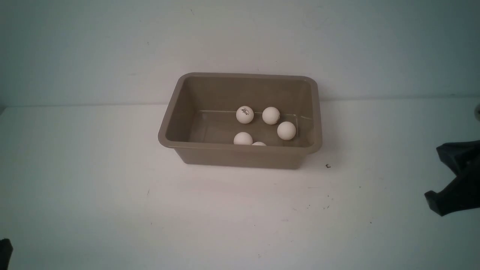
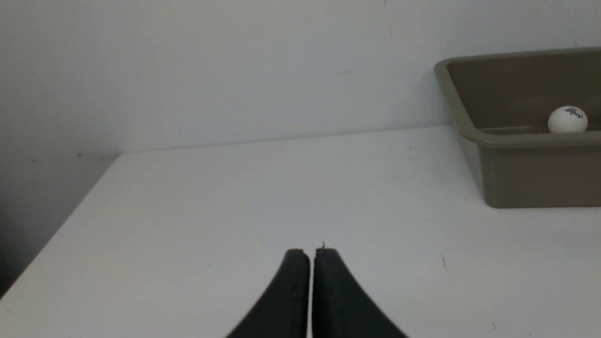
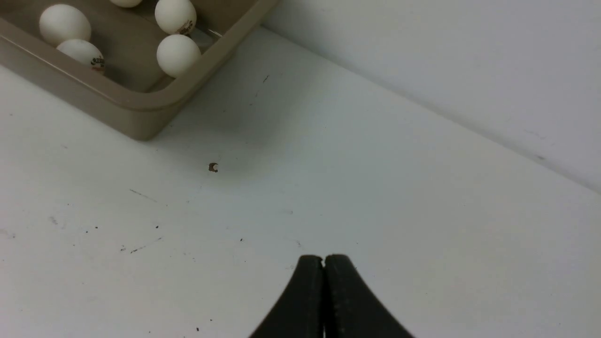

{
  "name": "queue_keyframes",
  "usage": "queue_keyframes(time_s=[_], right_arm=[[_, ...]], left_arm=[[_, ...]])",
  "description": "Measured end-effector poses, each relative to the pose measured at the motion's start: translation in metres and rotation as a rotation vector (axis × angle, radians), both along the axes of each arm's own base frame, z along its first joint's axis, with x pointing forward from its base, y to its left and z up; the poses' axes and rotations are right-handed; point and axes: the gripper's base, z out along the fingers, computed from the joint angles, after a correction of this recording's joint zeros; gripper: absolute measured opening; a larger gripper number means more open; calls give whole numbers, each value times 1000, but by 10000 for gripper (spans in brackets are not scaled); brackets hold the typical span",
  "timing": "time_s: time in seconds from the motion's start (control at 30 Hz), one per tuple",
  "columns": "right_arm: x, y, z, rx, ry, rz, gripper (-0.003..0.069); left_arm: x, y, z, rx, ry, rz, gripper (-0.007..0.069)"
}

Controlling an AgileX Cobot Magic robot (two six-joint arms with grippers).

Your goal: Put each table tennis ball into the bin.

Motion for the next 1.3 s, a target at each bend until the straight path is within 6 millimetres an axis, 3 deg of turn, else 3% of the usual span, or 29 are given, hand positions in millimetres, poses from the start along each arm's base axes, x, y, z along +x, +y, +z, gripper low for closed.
queue_keyframes(time_s=[0.73, 1.3], right_arm=[[0, 0, 0, 1, 0, 0, -15], [0, 0, 0, 1, 0, -2, -15]], left_arm=[[-5, 1, -20, -59, 226, 20, -4], [-5, 1, -21, -58, 237, 21, -4]])
